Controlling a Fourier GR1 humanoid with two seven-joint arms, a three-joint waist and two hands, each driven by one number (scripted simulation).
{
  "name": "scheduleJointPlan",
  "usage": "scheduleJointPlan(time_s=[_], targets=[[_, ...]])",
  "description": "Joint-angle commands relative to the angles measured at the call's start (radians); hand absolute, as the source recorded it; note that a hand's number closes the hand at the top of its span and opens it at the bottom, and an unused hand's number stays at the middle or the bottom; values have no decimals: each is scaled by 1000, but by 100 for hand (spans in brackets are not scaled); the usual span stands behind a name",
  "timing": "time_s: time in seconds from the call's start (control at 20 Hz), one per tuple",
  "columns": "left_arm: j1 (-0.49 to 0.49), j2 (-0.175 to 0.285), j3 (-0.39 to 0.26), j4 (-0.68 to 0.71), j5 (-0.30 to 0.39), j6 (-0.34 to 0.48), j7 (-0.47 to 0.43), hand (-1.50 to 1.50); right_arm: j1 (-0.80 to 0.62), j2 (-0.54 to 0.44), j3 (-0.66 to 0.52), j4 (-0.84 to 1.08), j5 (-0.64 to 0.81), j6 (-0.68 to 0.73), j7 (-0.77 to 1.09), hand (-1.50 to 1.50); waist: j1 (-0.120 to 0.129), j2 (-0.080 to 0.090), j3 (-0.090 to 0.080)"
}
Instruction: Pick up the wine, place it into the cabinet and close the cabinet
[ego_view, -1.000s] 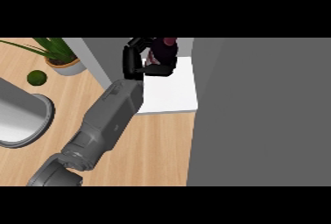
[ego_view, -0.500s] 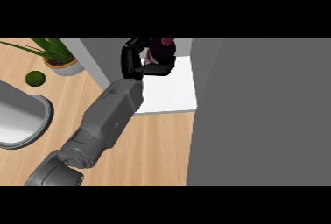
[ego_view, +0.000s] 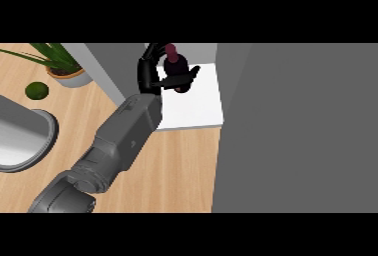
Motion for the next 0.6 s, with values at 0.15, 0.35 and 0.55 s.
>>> scheduleJointPlan(time_s=[0.15,0.35,0.55], targets=[[25,23,-11,31,-30,8,-9,-150,-10,5,-29,-32,-40,-12,-2,-150,3,3,-1],[-8,39,-28,48,-55,31,38,-150,-29,-11,-28,-35,-51,-9,30,-150,0,4,-1],[11,-2,-23,48,-53,88,11,-150,13,3,2,-56,-33,-8,6,-150,-14,4,-1]])
